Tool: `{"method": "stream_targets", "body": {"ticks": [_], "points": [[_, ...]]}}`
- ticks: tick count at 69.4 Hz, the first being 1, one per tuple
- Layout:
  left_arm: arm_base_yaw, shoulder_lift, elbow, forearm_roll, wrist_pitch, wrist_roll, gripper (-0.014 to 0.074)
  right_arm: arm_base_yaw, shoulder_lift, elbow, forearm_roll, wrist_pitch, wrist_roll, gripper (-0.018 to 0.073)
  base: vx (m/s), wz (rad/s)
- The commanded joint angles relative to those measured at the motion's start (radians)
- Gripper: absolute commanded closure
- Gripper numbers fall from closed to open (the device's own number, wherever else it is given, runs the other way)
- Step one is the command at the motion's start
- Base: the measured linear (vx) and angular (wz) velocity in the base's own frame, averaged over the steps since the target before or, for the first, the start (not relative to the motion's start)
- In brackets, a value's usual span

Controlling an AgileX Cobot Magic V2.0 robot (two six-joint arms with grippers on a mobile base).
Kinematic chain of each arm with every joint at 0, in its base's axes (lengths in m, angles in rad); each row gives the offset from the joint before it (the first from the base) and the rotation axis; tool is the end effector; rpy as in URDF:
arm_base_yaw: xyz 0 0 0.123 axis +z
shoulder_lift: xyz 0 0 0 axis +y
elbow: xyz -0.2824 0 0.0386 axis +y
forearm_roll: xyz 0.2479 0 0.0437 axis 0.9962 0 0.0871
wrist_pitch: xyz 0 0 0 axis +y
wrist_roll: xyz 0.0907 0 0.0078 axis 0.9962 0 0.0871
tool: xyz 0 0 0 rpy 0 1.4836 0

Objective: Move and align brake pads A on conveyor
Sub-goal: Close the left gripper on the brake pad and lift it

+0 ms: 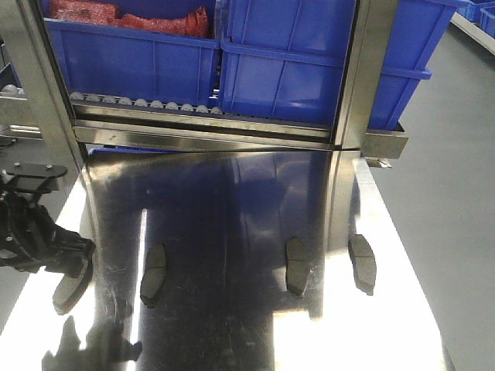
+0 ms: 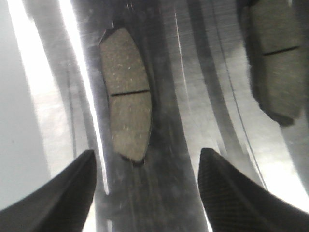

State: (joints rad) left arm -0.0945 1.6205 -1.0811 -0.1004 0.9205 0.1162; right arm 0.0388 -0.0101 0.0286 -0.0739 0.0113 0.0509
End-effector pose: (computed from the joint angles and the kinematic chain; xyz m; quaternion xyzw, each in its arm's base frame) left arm 0.3036 -0.0361 0.2244 0.0784 0.9911 -0.0417 0.0992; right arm 0.0567 0.0021 0.2029 -0.0209 0.6862 0.0055 0.7271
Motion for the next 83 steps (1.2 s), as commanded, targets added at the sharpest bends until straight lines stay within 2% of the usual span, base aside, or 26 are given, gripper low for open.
{"method": "stream_targets", "body": {"ticks": [1, 22, 32, 38, 46, 58, 77, 83], "points": [[-0.005, 0.016, -0.051, -0.014, -0.030, -0.003, 0.0136, -0.008, -0.013, 0.012, -0.004, -0.079, 0.000, 0.0569, 0.00, 0.00], [-0.005, 0.121, -0.115, 0.003, -0.045, -0.006, 0.0089, -0.008, -0.013, 0.012, -0.004, -0.079, 0.000, 0.0569, 0.00, 0.00], [-0.005, 0.158, -0.135, 0.072, -0.049, -0.104, 0.0088, -0.008, -0.013, 0.012, -0.004, -0.079, 0.000, 0.0569, 0.00, 0.00], [-0.005, 0.180, -0.142, 0.100, -0.039, -0.116, 0.0088, -0.008, -0.013, 0.012, -0.004, -0.079, 0.000, 0.0569, 0.00, 0.00], [-0.005, 0.202, -0.142, 0.100, -0.041, -0.107, 0.0089, -0.008, -0.013, 0.012, -0.004, -0.079, 0.000, 0.0569, 0.00, 0.00], [-0.005, 0.222, -0.142, 0.032, -0.035, -0.045, 0.0090, -0.008, -0.013, 0.012, -0.004, -0.079, 0.000, 0.0569, 0.00, 0.00], [-0.005, 0.258, -0.142, 0.019, -0.039, -0.056, 0.0095, -0.008, -0.013, 0.012, -0.004, -0.079, 0.000, 0.0569, 0.00, 0.00], [-0.005, 0.268, -0.142, 0.019, -0.038, -0.056, 0.0125, -0.008, -0.013, 0.012, -0.004, -0.079, 0.000, 0.0569, 0.00, 0.00]]}}
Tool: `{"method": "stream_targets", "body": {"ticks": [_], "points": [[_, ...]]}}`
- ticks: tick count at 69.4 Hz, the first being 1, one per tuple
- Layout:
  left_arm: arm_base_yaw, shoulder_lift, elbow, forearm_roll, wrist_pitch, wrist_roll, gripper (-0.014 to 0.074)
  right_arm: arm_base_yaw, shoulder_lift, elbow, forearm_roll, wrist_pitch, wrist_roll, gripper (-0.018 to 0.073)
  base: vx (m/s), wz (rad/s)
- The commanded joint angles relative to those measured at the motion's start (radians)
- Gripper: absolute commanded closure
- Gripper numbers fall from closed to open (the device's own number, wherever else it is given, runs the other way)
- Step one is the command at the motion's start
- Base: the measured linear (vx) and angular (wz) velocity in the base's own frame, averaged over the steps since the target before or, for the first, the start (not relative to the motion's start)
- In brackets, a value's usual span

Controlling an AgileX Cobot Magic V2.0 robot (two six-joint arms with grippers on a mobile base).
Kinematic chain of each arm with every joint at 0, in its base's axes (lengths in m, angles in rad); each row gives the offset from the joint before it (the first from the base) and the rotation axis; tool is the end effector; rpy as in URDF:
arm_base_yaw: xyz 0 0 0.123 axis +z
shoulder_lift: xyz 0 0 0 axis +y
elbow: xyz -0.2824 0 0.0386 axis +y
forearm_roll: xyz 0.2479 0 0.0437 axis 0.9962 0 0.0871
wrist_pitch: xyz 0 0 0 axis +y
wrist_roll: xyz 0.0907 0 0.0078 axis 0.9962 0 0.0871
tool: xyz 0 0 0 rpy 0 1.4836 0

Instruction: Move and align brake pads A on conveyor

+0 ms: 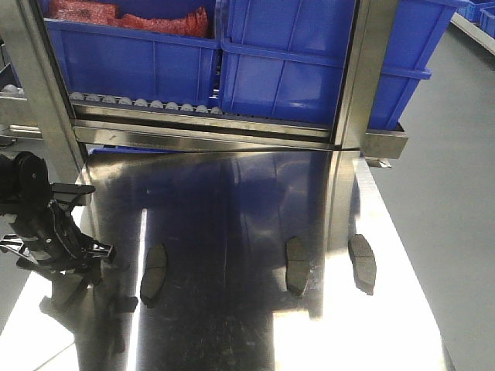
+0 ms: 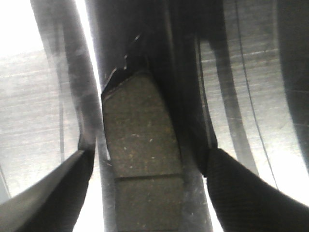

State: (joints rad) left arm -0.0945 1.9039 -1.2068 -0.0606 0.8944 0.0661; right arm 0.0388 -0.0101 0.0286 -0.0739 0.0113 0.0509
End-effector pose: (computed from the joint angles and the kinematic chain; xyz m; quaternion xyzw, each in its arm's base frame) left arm 0.3510 -0.0376 0.1609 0.0620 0.9972 -0.0247 0.0329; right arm 0.0567 0.0021 0.2029 -0.0209 0.6862 0.0055 0.7271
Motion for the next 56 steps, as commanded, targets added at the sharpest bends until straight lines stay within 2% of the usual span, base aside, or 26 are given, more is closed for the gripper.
{"method": "stream_targets", "body": {"ticks": [1, 8, 20, 27, 56], "points": [[-0.005, -0.015, -0.016, -0.021, -0.009, -0.005, 0.0133, -0.008, -0.013, 0.012, -0.004, -0.079, 0.000, 0.0569, 0.00, 0.00], [-0.005, -0.016, -0.016, -0.020, 0.013, -0.005, 0.0218, -0.008, -0.013, 0.012, -0.004, -0.079, 0.000, 0.0569, 0.00, 0.00], [-0.005, -0.032, -0.016, -0.021, 0.022, 0.004, 0.0484, -0.008, -0.013, 0.012, -0.004, -0.079, 0.000, 0.0569, 0.00, 0.00], [-0.005, -0.075, -0.016, -0.022, 0.001, 0.003, 0.0605, -0.008, -0.013, 0.012, -0.004, -0.079, 0.000, 0.0569, 0.00, 0.00], [-0.005, -0.438, 0.024, -0.023, -0.101, -0.006, 0.0604, -0.008, -0.013, 0.012, -0.004, -0.079, 0.000, 0.0569, 0.00, 0.00]]}}
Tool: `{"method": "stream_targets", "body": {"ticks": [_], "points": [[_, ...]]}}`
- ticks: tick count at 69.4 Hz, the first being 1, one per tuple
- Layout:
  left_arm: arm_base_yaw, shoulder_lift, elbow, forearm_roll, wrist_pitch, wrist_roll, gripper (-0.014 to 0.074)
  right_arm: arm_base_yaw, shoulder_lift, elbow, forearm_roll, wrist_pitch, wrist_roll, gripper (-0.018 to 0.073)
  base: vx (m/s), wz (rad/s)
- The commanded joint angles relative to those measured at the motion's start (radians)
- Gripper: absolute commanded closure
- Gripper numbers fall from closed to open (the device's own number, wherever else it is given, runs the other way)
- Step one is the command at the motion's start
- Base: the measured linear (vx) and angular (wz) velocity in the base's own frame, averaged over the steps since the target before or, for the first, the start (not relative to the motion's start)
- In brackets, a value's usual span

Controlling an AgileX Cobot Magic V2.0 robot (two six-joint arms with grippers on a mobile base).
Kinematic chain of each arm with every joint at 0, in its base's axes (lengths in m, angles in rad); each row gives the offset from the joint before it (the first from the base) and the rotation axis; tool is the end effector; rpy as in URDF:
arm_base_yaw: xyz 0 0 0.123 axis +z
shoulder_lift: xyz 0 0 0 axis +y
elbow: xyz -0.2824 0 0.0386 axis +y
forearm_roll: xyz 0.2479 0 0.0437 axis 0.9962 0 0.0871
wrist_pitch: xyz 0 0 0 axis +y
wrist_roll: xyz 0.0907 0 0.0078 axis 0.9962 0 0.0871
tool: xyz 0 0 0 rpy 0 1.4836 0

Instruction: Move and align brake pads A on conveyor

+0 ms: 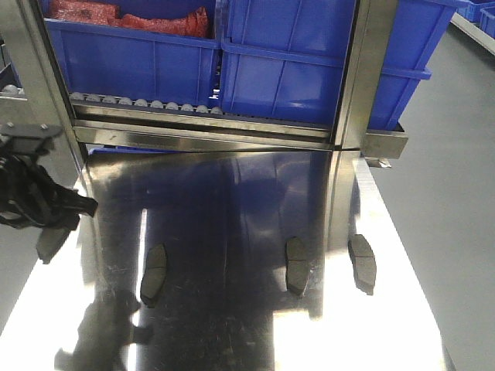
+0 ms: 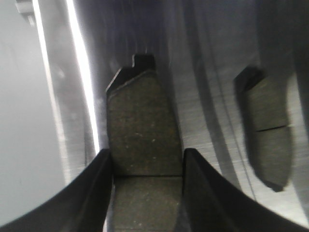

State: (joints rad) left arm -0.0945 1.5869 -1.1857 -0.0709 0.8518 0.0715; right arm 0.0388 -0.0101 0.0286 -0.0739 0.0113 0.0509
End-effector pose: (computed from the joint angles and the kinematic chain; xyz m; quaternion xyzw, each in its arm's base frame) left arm 0.3223 -0.0354 0.2646 0.0637 0.9770 -0.0331 0.2006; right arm 0.0567 0.0021 0.2029 -0.0209 0.6862 0.0055 0.7271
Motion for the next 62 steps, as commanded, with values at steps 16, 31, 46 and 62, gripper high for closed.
{"method": "stream_targets", "body": {"ticks": [16, 31, 46, 62], "points": [[-0.005, -0.395, 0.207, -0.010, -0.246, -0.001, 0.0604, -0.008, -0.013, 0.012, -0.004, -0.079, 0.000, 0.0569, 0.00, 0.00], [-0.005, -0.690, 0.437, -0.026, -0.425, -0.003, 0.0604, -0.008, -0.013, 0.012, -0.004, -0.079, 0.000, 0.0569, 0.00, 0.00], [-0.005, -0.943, 0.665, -0.029, -0.619, -0.003, 0.0604, -0.008, -0.013, 0.012, -0.004, -0.079, 0.000, 0.0569, 0.00, 0.00], [-0.005, -1.089, 0.787, -0.029, -0.694, -0.003, 0.0604, -0.008, -0.013, 0.012, -0.004, -0.079, 0.000, 0.0569, 0.00, 0.00]]}}
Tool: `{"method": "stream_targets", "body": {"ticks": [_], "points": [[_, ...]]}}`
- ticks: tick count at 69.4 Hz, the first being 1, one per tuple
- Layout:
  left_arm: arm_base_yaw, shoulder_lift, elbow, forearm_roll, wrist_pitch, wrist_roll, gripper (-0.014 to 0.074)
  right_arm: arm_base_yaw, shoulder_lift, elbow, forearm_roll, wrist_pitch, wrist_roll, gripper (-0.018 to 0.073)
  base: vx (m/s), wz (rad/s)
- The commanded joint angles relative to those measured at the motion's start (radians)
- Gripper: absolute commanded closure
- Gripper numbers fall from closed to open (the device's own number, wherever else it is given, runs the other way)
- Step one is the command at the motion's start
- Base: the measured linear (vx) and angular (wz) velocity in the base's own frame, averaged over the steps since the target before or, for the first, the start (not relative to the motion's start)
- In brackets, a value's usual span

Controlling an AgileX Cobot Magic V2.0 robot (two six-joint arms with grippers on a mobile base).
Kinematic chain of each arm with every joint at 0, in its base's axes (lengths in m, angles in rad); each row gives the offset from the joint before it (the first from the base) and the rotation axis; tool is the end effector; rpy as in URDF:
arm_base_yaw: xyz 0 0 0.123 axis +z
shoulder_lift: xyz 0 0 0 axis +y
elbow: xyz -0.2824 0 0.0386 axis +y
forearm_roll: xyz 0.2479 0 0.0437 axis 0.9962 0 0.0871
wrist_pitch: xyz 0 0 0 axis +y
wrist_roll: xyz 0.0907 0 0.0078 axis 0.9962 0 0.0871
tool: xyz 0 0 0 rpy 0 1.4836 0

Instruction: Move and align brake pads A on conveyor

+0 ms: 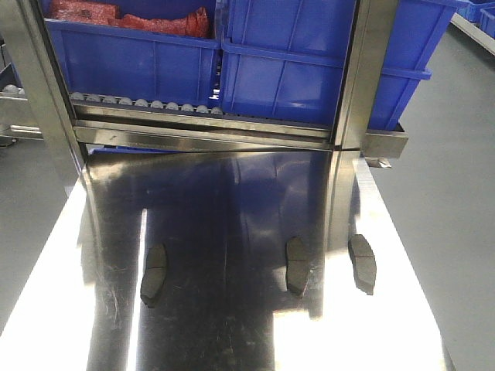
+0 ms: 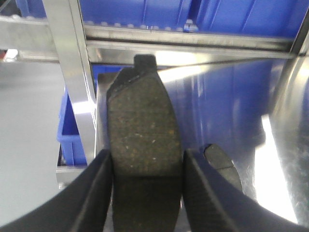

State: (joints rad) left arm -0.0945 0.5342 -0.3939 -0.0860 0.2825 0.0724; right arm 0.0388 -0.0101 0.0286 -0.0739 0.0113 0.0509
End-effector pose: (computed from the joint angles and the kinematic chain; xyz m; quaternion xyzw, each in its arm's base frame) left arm 0.1134 -0.0129 0.2786 0.0413 0.8139 -0.0401 0.5781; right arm 0.0567 0.0021 0.2029 -0.0209 0.6862 0.0055 0.7271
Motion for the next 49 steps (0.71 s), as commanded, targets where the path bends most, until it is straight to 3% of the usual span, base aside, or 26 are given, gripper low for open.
{"method": "stream_targets", "body": {"ticks": [1, 49], "points": [[-0.005, -0.043, 0.001, -0.013, -0.128, -0.004, 0.0604, -0.008, -0.013, 0.012, -0.004, -0.079, 0.000, 0.0569, 0.00, 0.00], [-0.005, -0.053, 0.011, -0.014, -0.136, -0.004, 0.0604, -0.008, -0.012, 0.012, -0.004, -0.079, 0.000, 0.0569, 0.00, 0.00]]}}
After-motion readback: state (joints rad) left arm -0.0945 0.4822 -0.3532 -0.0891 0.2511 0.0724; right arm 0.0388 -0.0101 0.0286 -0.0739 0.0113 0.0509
